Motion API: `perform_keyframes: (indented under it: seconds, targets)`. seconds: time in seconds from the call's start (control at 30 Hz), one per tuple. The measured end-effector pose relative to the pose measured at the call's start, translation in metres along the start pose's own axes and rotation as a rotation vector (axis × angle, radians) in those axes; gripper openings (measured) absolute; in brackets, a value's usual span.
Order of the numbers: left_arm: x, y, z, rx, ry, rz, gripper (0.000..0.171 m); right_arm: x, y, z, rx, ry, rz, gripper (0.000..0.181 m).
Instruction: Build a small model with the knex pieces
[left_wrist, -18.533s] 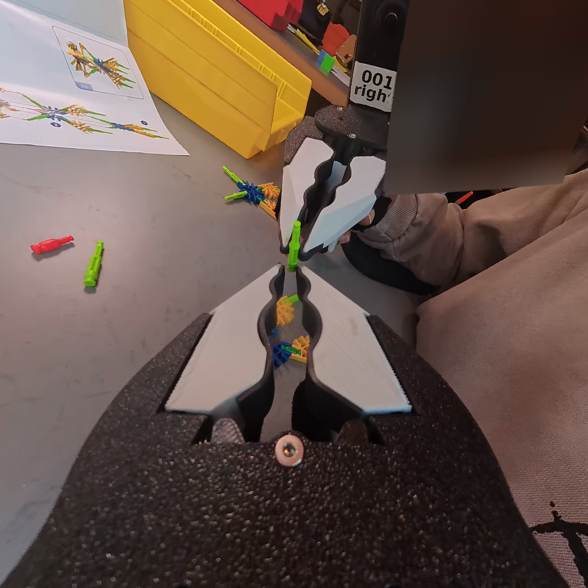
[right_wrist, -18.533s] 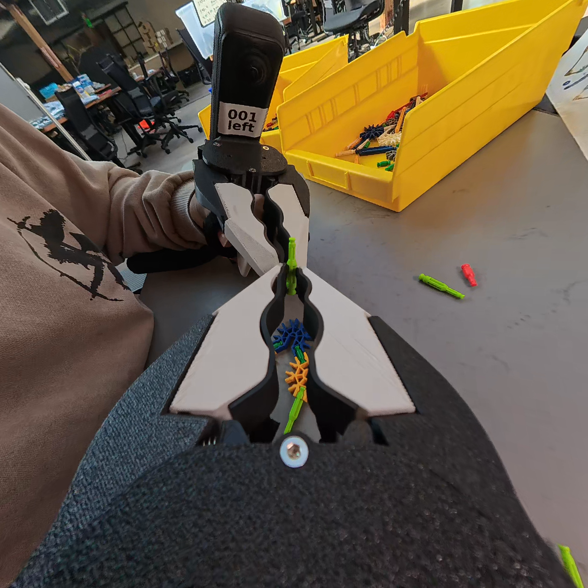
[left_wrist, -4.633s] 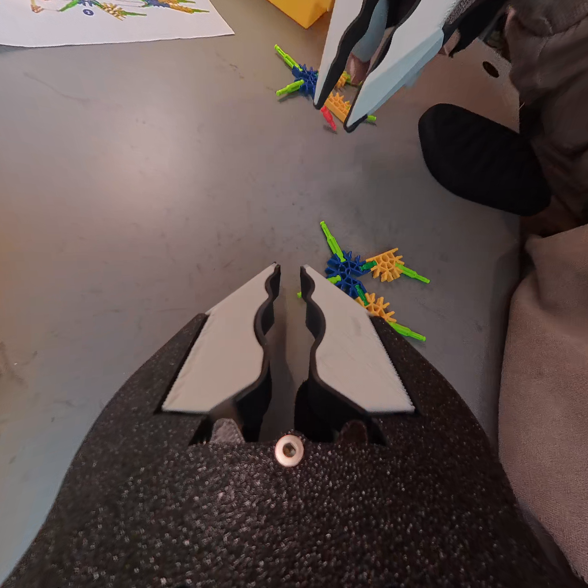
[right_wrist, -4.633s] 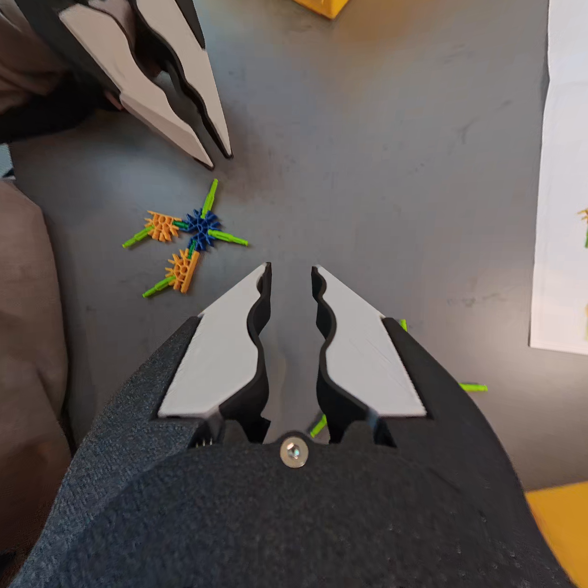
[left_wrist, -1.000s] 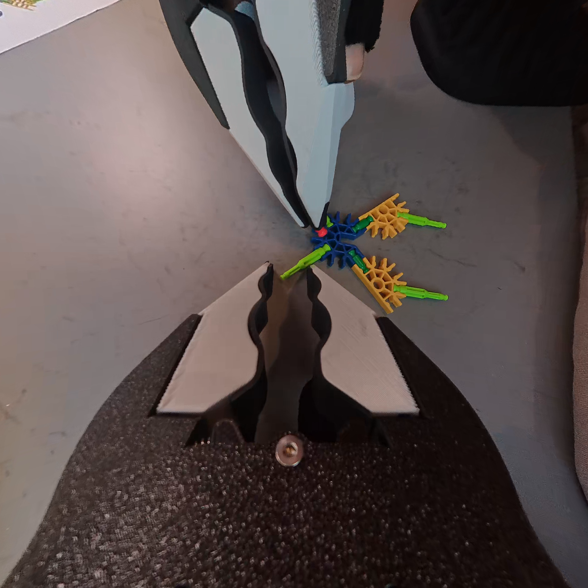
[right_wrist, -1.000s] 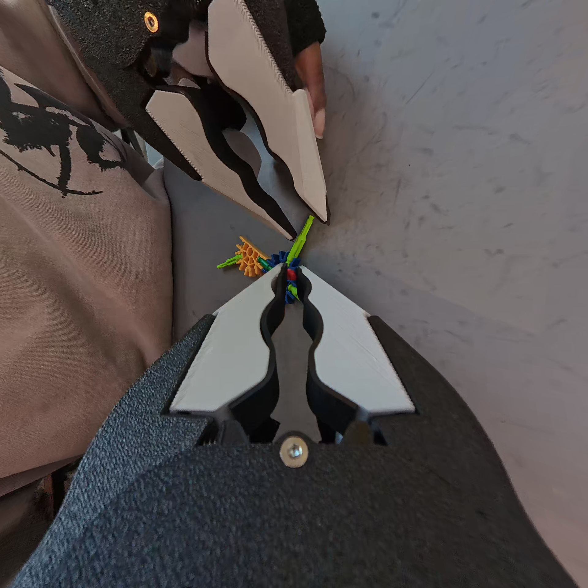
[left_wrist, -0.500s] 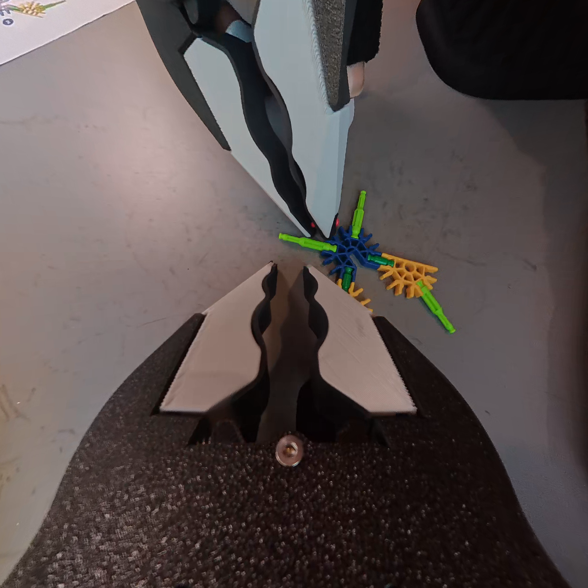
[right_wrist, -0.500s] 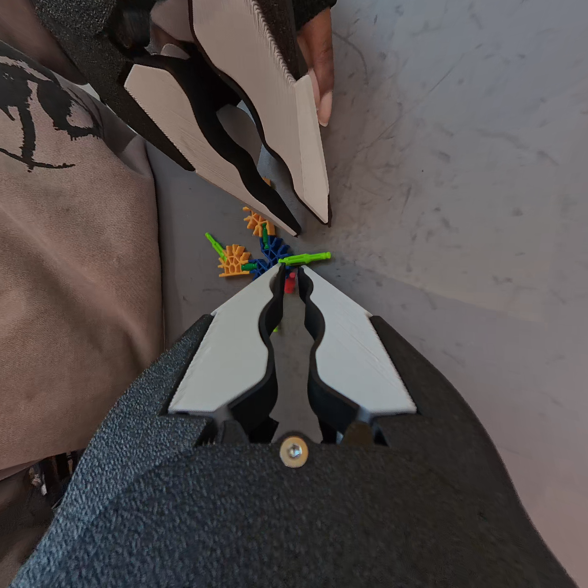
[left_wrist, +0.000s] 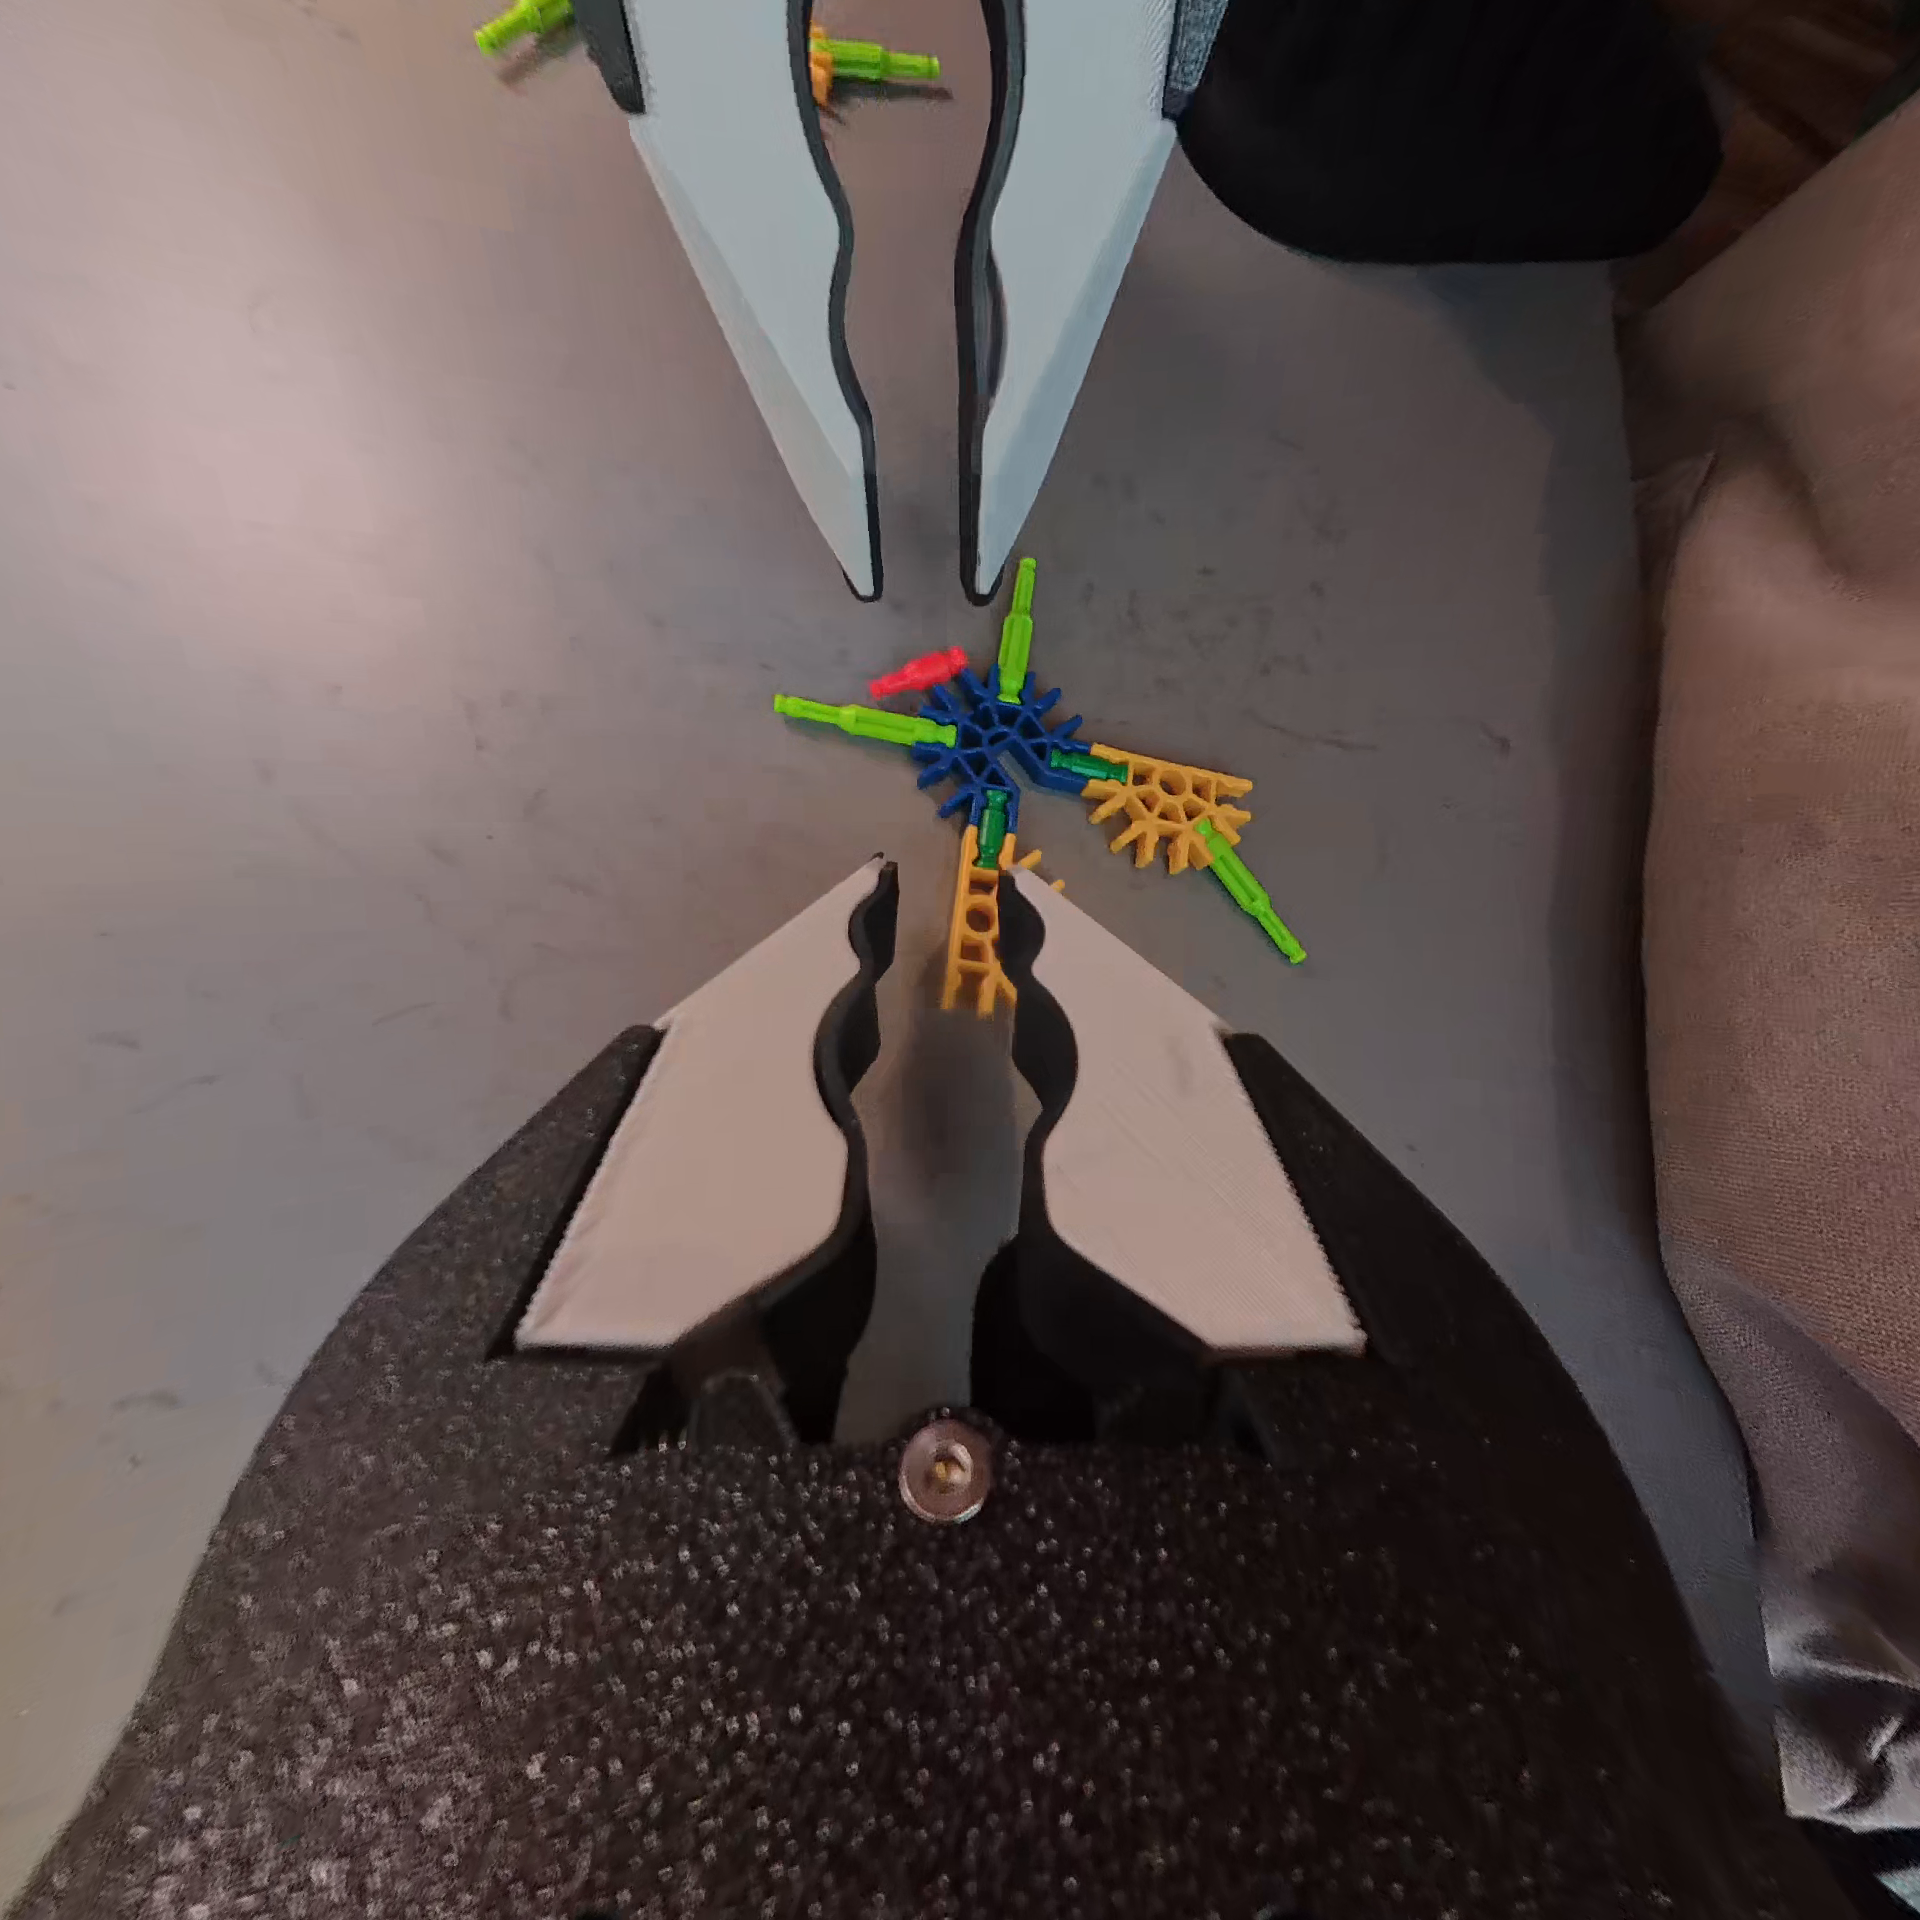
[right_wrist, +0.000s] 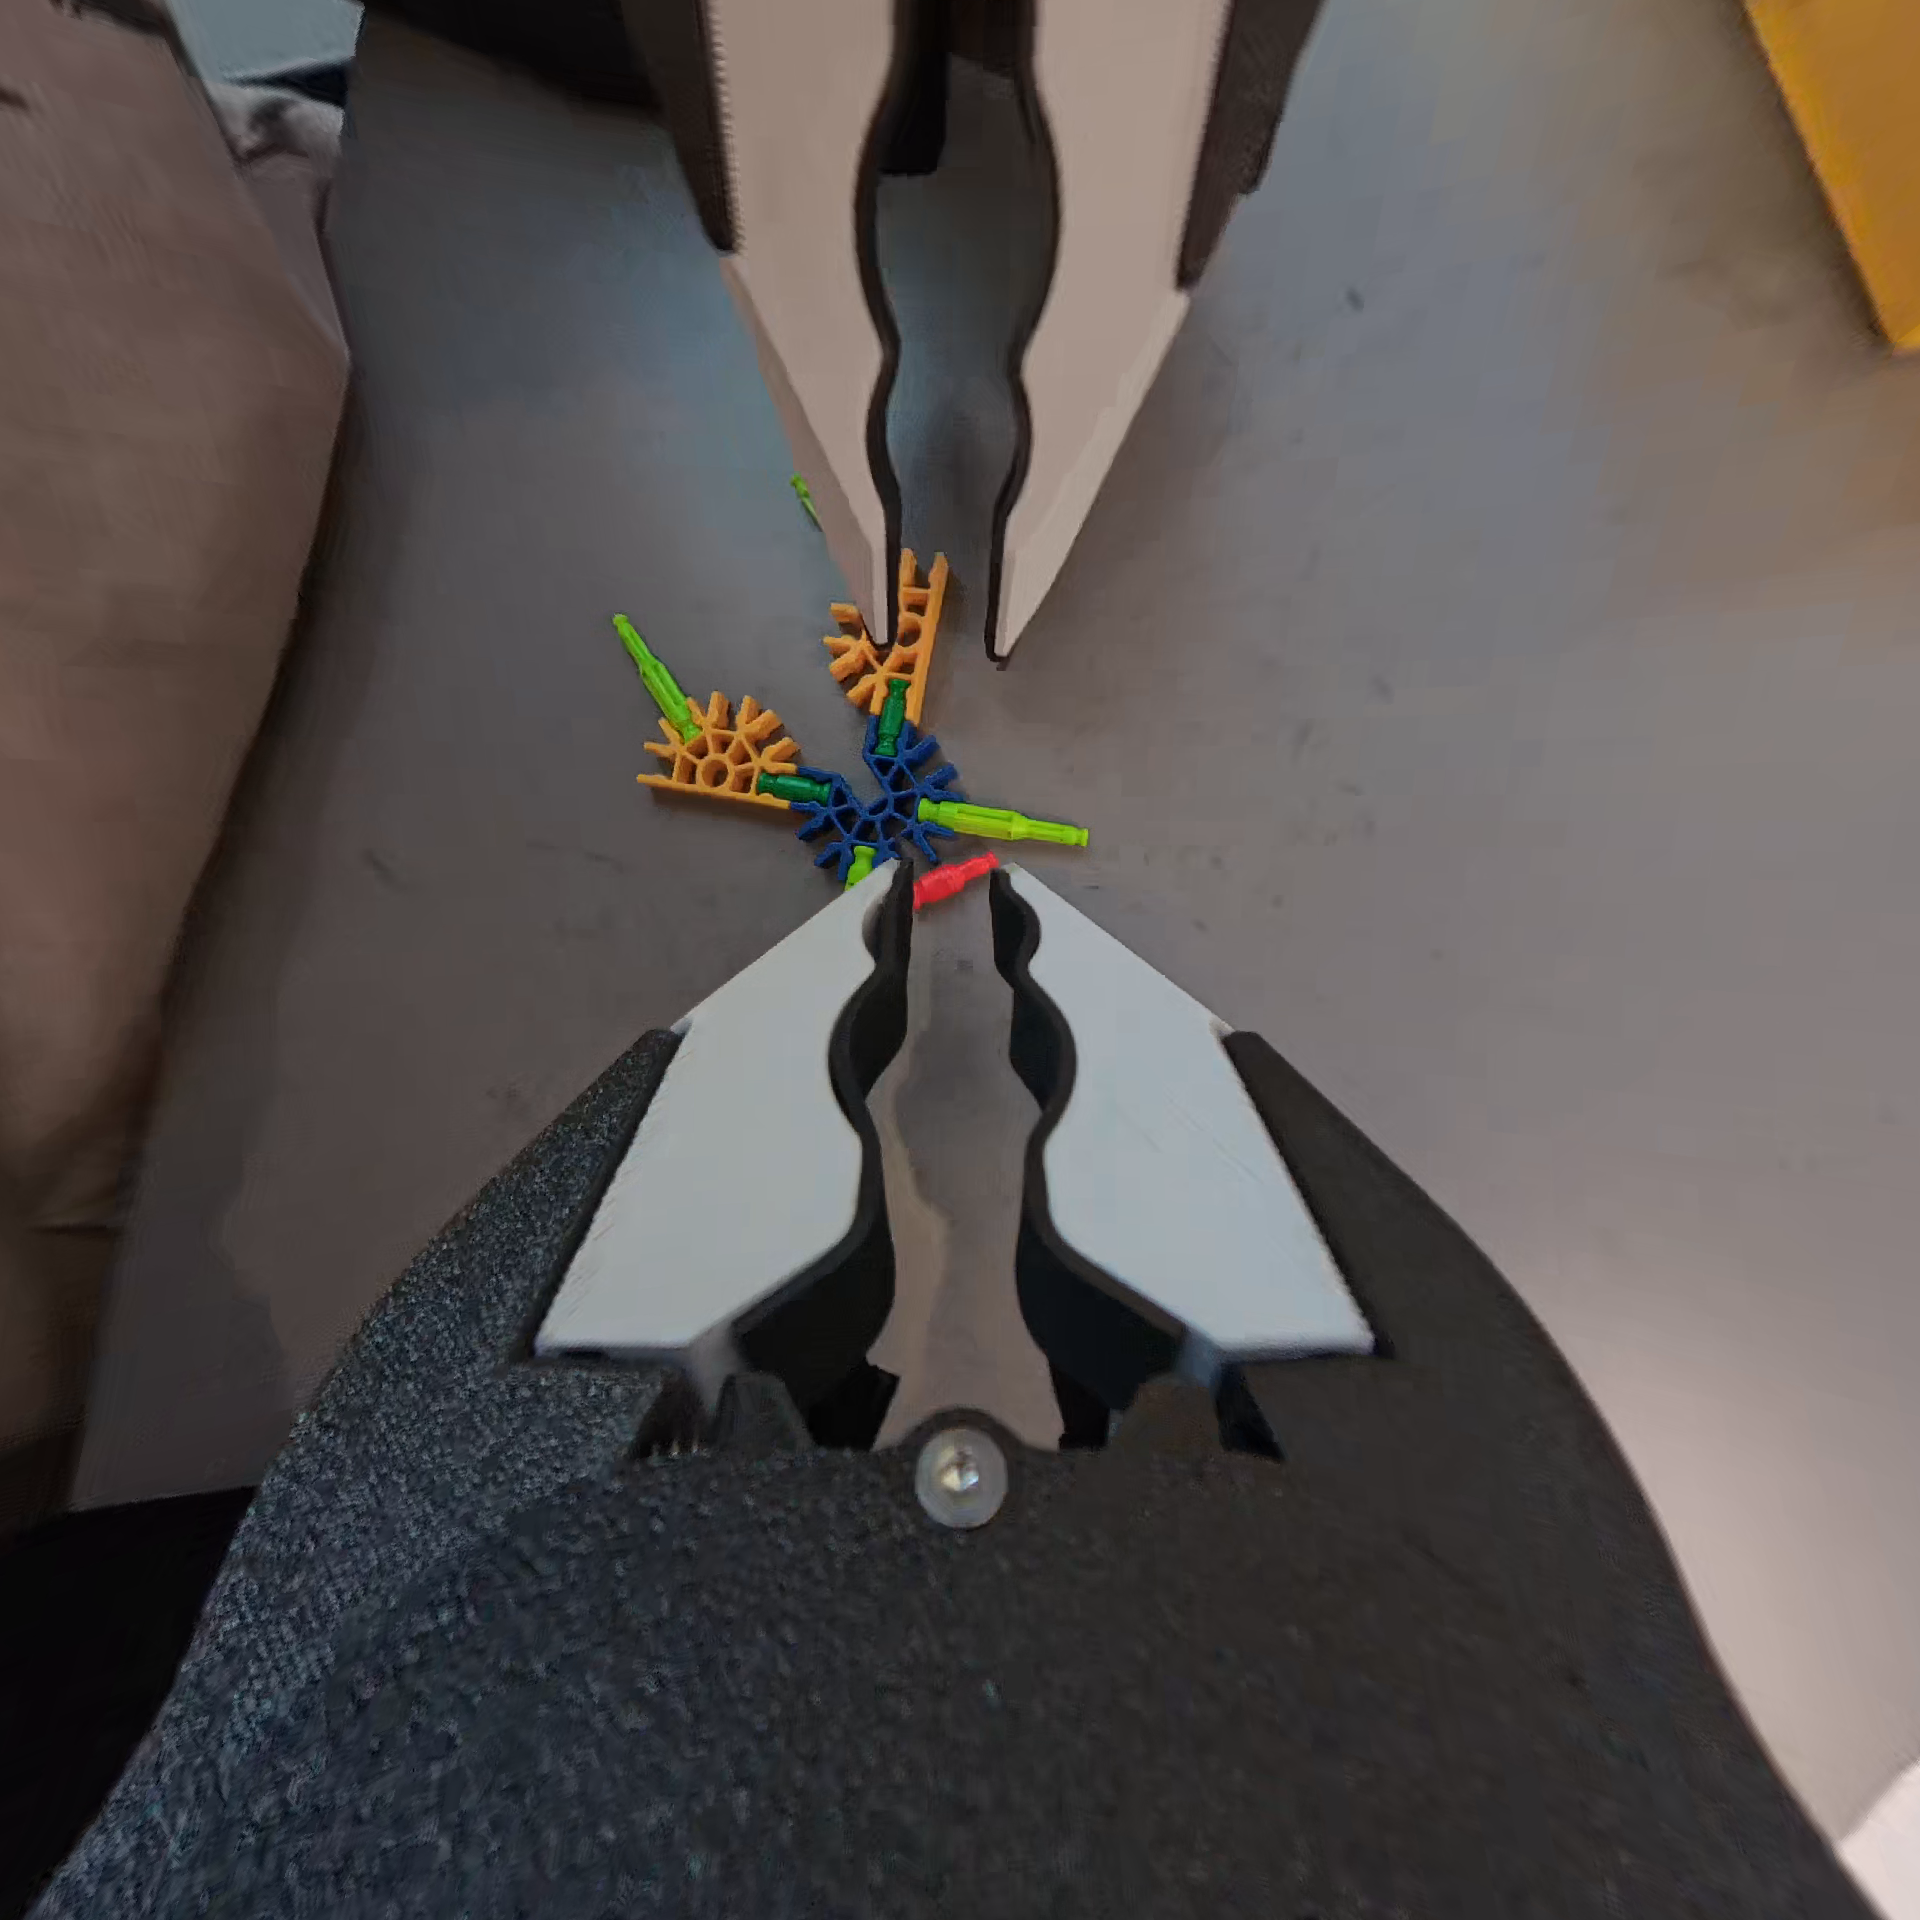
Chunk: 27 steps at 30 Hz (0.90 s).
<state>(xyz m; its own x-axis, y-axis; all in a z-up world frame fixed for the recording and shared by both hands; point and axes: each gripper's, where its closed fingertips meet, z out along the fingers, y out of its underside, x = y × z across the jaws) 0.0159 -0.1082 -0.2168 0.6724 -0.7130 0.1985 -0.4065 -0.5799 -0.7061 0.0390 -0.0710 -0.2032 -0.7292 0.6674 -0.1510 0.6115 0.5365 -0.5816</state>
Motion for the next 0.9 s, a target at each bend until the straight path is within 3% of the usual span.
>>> perform_keyframes:
  seconds: [0.17,0.47,0.63,0.9]
  targets:
    - [0.009,0.006,0.007,-0.04,0.029,0.033,0.021,-0.013,0.0,0.015,-0.063,-0.029,-0.164,0.021]
    - [0.008,0.007,0.006,-0.049,0.02,0.034,0.021,-0.013,0.012,0.019,-0.065,-0.131,-0.043,0.023]
    - [0.008,0.007,0.006,-0.049,0.014,0.041,0.021,-0.013,0.016,0.01,-0.038,-0.114,-0.006,0.023]
    - [0.008,0.005,0.008,-0.027,0.019,0.051,0.017,-0.005,0.022,0.013,-0.097,-0.001,-0.145,0.008]
